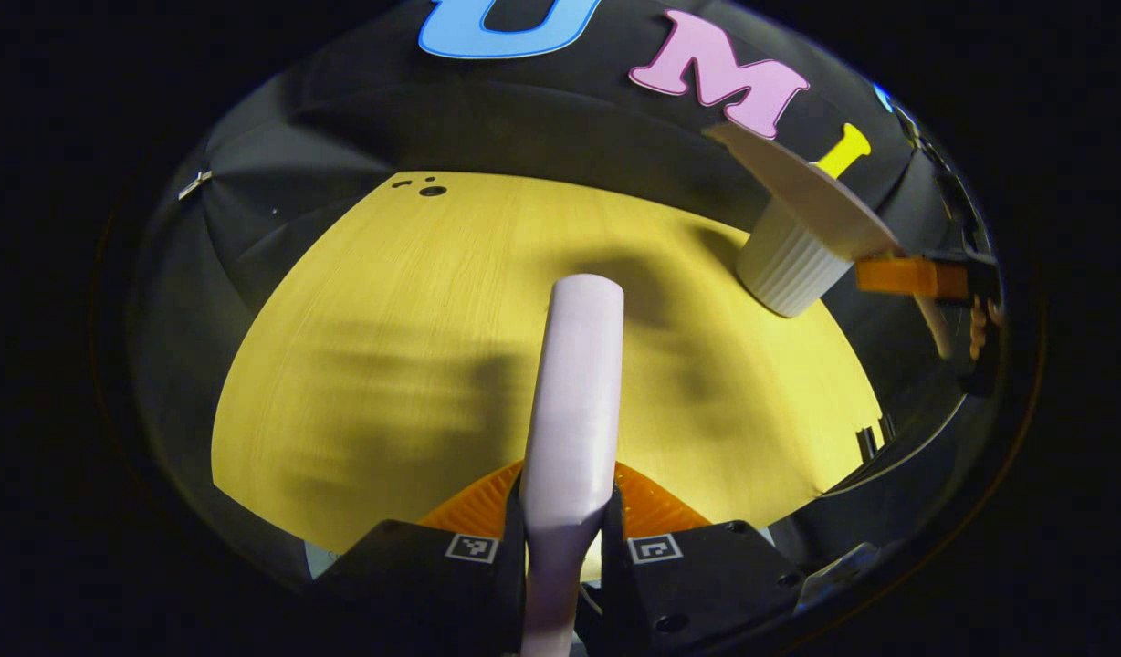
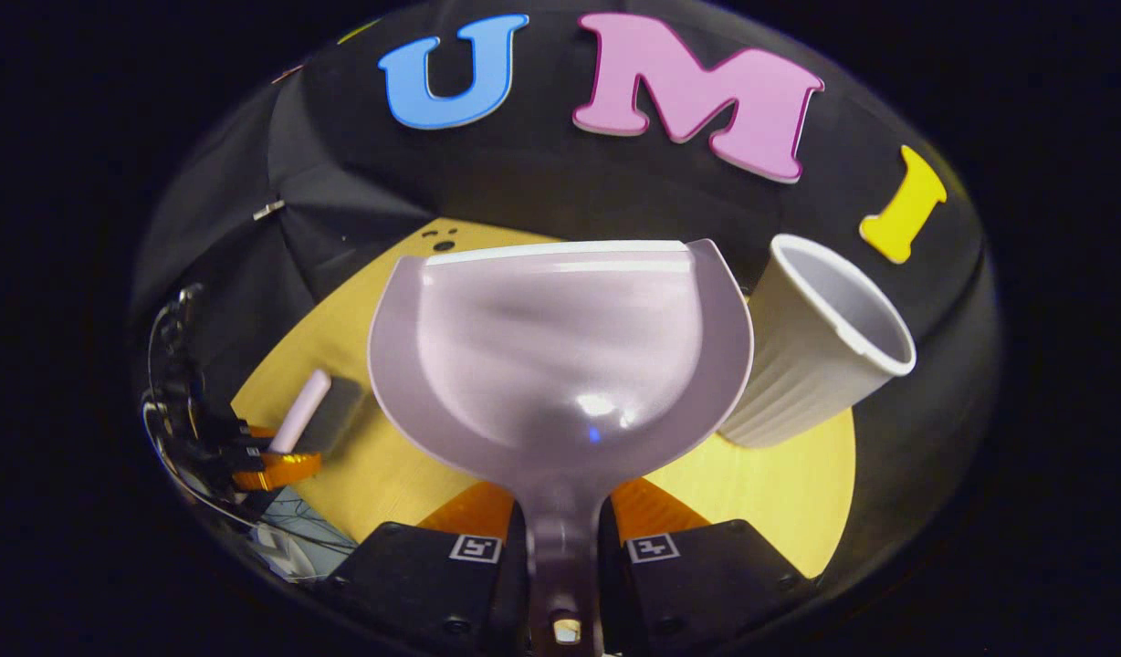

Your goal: Pick up the small broom and dustpan from the desktop, sweep the trash into the dustpan with the broom, and then empty the trash into the garbage bin.

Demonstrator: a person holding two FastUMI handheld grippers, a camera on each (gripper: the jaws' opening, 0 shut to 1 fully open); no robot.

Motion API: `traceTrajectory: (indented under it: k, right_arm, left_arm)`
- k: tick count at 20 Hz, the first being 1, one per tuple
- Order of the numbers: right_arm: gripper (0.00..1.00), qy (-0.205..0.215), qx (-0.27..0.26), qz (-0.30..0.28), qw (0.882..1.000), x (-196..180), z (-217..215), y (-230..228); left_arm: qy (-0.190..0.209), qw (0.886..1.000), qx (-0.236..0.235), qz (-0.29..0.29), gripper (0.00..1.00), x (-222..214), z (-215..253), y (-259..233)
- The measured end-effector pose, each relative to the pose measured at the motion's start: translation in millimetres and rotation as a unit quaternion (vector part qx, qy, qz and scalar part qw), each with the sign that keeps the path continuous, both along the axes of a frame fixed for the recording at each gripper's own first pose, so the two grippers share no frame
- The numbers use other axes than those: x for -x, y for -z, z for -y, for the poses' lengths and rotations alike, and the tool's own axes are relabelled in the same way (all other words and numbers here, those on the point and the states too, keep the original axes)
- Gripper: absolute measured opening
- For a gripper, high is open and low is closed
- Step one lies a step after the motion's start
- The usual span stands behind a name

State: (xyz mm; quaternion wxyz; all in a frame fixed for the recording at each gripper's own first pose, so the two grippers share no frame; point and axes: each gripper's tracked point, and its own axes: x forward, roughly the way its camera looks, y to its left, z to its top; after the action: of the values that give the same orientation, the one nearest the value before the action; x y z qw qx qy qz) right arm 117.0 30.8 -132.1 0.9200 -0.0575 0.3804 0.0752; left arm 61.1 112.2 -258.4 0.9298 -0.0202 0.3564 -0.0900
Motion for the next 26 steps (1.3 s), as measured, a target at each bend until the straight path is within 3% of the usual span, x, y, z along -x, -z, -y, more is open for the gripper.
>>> traceTrajectory:
  k: [5, 8, 9, 10, 15, 17, 20, 23, 24, 25, 26]
  right_arm:
    - [0.38, 0.039, -0.021, -0.074, 0.996, 13, 15, 78]
    - [0.35, 0.070, -0.037, -0.106, 0.991, 17, 14, 107]
    - [0.39, 0.080, -0.044, -0.116, 0.989, 18, 13, 110]
    - [0.35, 0.088, -0.049, -0.125, 0.987, 17, 12, 111]
    - [0.36, 0.101, -0.062, -0.164, 0.979, 18, 11, 102]
    - [0.40, 0.097, -0.050, -0.166, 0.980, 16, 11, 98]
    - [0.37, 0.094, -0.056, -0.173, 0.979, 19, 7, 100]
    - [0.39, 0.097, -0.070, -0.175, 0.977, 19, 4, 99]
    - [0.42, 0.095, -0.075, -0.174, 0.977, 18, 2, 96]
    - [0.48, 0.096, -0.073, -0.170, 0.978, 17, 3, 97]
    - [0.69, 0.094, -0.071, -0.164, 0.979, 15, 4, 96]
  left_arm:
    - [-0.010, 0.999, -0.023, -0.038, 0.35, -29, -2, 26]
    - [-0.007, 0.997, -0.048, -0.061, 0.37, -45, 6, 41]
    - [-0.007, 0.996, -0.060, -0.065, 0.36, -51, 7, 43]
    - [-0.007, 0.995, -0.074, -0.068, 0.37, -55, 9, 44]
    - [-0.006, 0.987, -0.139, -0.078, 0.40, -70, 12, 43]
    - [-0.008, 0.986, -0.143, -0.086, 0.39, -66, 14, 43]
    - [-0.010, 0.984, -0.153, -0.089, 0.43, -69, 14, 48]
    - [-0.010, 0.987, -0.132, -0.093, 0.48, -66, 29, 49]
    - [-0.013, 0.988, -0.122, -0.091, 0.52, -65, 30, 47]
    - [-0.015, 0.990, -0.112, -0.089, 0.68, -65, 32, 45]
    - [-0.019, 0.991, -0.104, -0.085, 0.84, -64, 33, 41]
